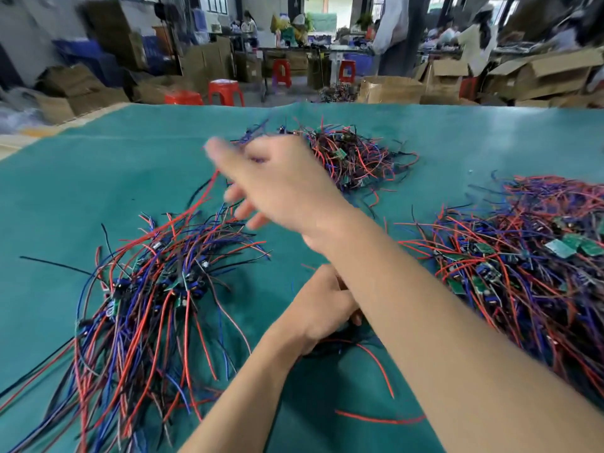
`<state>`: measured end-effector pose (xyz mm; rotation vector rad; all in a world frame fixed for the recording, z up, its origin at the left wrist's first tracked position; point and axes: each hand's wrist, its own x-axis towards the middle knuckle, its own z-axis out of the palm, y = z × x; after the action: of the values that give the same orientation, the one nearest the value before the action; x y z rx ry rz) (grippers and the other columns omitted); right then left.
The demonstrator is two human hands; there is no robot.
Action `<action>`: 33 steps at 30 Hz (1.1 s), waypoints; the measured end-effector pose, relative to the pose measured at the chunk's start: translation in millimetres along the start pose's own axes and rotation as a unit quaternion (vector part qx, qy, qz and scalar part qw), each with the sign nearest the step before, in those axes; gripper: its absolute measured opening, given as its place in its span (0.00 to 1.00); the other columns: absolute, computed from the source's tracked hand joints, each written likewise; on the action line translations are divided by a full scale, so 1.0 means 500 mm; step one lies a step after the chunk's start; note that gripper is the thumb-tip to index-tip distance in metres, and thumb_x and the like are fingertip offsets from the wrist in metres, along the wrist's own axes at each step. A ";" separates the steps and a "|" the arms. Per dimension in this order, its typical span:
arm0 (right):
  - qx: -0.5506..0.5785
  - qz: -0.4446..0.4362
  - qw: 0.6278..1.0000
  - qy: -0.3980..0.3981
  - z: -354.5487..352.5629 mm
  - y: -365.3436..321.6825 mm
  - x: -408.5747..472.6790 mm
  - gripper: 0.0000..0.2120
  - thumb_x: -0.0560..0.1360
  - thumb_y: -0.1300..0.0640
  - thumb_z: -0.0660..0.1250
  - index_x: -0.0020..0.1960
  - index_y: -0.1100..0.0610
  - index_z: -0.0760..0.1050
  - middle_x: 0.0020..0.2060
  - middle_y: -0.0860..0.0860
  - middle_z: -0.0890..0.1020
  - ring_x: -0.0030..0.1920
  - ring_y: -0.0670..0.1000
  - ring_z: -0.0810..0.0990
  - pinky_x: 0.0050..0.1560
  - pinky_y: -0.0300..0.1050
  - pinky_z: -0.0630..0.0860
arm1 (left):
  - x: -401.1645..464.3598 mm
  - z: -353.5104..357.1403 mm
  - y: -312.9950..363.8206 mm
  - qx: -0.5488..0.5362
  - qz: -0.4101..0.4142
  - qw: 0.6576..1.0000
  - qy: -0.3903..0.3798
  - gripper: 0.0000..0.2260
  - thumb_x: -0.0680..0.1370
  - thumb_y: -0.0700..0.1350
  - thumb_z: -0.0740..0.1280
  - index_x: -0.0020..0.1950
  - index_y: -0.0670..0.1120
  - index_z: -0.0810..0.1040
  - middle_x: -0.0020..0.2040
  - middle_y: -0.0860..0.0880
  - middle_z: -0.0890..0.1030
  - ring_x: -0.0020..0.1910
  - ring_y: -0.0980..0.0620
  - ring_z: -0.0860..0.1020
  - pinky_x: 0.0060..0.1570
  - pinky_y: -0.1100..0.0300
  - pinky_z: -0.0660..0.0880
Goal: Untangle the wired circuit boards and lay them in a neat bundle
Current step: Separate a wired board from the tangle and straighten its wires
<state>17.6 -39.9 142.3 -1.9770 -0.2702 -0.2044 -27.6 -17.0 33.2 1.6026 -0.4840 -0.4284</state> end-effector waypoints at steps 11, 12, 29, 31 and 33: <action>-0.391 0.195 0.899 -0.032 -0.109 0.267 0.084 0.18 0.76 0.52 0.66 0.65 0.50 0.78 0.67 0.56 0.77 0.61 0.61 0.79 0.60 0.55 0.79 | 0.031 -0.001 -0.028 -0.025 0.012 0.999 -0.034 0.08 0.80 0.32 0.63 0.49 0.37 0.82 0.35 0.46 0.81 0.32 0.56 0.72 0.31 0.67 0.70; -0.385 0.203 0.900 -0.039 -0.114 0.285 0.084 0.19 0.76 0.52 0.66 0.67 0.50 0.78 0.67 0.56 0.78 0.62 0.61 0.79 0.60 0.55 0.79 | 0.032 -0.001 -0.029 -0.025 0.013 0.999 -0.036 0.08 0.79 0.32 0.63 0.50 0.35 0.82 0.36 0.45 0.81 0.32 0.56 0.72 0.31 0.67 0.70; -0.049 0.202 0.967 0.147 -0.206 0.276 -0.049 0.05 0.69 0.59 0.74 0.43 0.60 0.86 0.23 0.53 0.69 0.20 0.47 0.61 0.20 0.33 0.55 | 0.041 -0.003 -0.035 -0.144 -0.027 0.988 0.049 0.08 0.79 0.33 0.63 0.57 0.39 0.78 0.42 0.42 0.82 0.31 0.54 0.77 0.31 0.65 0.74; 0.021 0.196 0.971 0.135 -0.208 0.268 -0.092 0.03 0.71 0.59 0.74 0.42 0.57 0.87 0.24 0.56 0.70 0.20 0.48 0.60 0.21 0.33 0.53 | 0.045 -0.006 -0.034 -0.214 -0.046 0.972 0.081 0.10 0.80 0.33 0.63 0.62 0.38 0.74 0.47 0.40 0.82 0.32 0.51 0.79 0.31 0.63 0.75; 0.063 0.192 0.973 0.110 -0.202 0.261 -0.135 0.05 0.73 0.59 0.72 0.42 0.56 0.87 0.21 0.54 0.68 0.19 0.47 0.59 0.22 0.32 0.53 | 0.047 -0.007 -0.033 -0.240 -0.052 0.965 0.097 0.10 0.82 0.36 0.62 0.63 0.37 0.73 0.50 0.40 0.81 0.33 0.50 0.81 0.31 0.63 0.76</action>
<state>-12.7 -190.4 51.6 -1.8221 0.2370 -0.1496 -5.0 -25.8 17.3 1.1856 -0.1296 -0.4240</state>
